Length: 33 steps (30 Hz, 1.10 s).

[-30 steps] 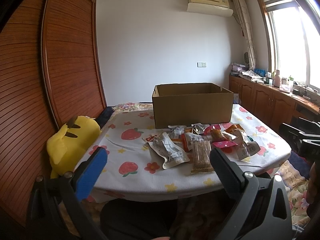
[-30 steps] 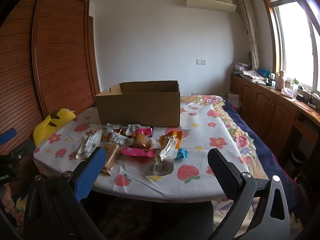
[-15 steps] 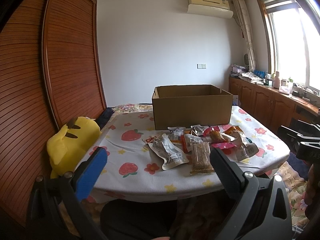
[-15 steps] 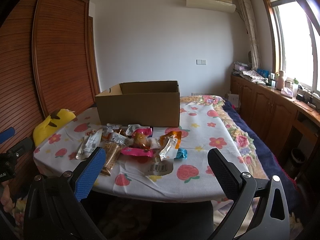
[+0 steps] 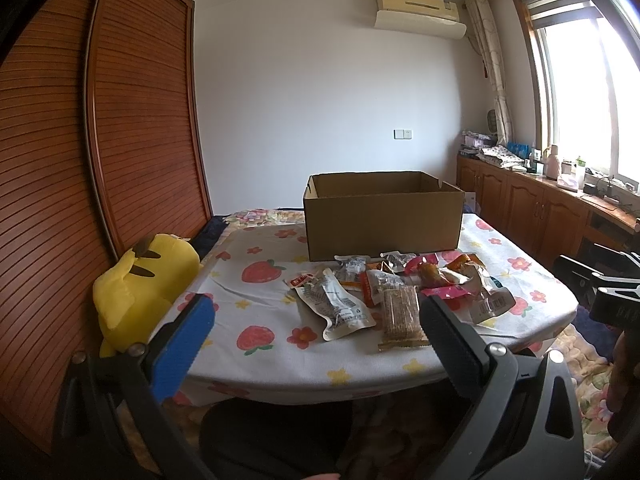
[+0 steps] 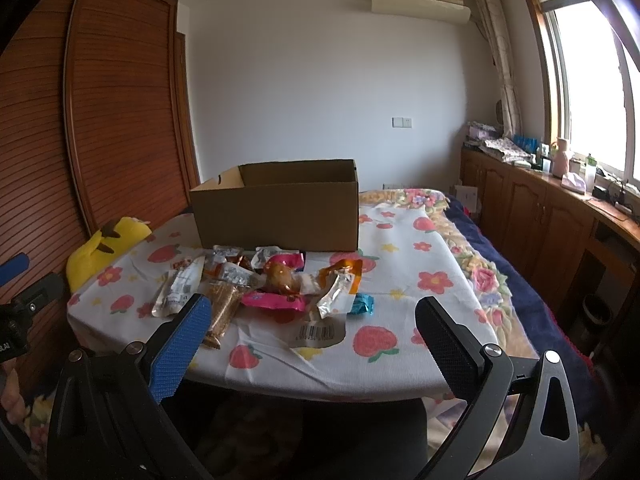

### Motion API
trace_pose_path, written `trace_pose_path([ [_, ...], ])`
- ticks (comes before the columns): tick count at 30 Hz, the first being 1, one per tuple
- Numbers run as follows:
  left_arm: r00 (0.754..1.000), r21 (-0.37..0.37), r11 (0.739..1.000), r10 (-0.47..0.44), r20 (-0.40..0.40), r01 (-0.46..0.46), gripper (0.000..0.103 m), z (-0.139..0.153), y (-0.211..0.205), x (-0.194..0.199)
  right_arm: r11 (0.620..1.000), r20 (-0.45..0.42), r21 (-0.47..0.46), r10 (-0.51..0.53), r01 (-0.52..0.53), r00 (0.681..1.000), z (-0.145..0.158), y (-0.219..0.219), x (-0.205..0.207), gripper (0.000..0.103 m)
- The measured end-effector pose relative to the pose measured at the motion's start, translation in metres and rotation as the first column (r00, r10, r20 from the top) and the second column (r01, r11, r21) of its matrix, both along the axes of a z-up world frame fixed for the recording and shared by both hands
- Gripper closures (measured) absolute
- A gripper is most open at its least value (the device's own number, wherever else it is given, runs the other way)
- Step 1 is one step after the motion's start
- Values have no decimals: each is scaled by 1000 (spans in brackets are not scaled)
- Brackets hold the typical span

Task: Organize snacks

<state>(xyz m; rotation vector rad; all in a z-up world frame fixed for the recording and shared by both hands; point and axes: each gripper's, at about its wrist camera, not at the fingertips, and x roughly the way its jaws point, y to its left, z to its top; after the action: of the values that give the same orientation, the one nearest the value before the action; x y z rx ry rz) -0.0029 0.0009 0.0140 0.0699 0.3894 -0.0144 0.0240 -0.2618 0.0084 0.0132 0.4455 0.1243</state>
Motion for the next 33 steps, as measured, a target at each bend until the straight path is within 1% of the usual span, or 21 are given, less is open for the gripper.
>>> trace_pose_path([
  [9, 1000, -3, 1000, -7, 9, 7, 0, 5, -3, -4, 1000, 0, 1, 0, 0, 1000, 0, -1, -1, 0],
  [21, 1000, -5, 1000, -7, 6, 7, 0, 2, -1, -4, 1000, -1, -1, 1, -1, 1000, -1, -1, -1, 0],
  [28, 1000, -9, 1000, -5, -28, 5, 0, -8, 3, 7, 1000, -27, 3, 4, -4, 1000, -8, -2, 5, 0],
  [33, 997, -15, 999, -36, -64, 35, 0, -13, 3, 23, 1000, -48, -8, 23, -24, 999, -13, -3, 16, 0],
])
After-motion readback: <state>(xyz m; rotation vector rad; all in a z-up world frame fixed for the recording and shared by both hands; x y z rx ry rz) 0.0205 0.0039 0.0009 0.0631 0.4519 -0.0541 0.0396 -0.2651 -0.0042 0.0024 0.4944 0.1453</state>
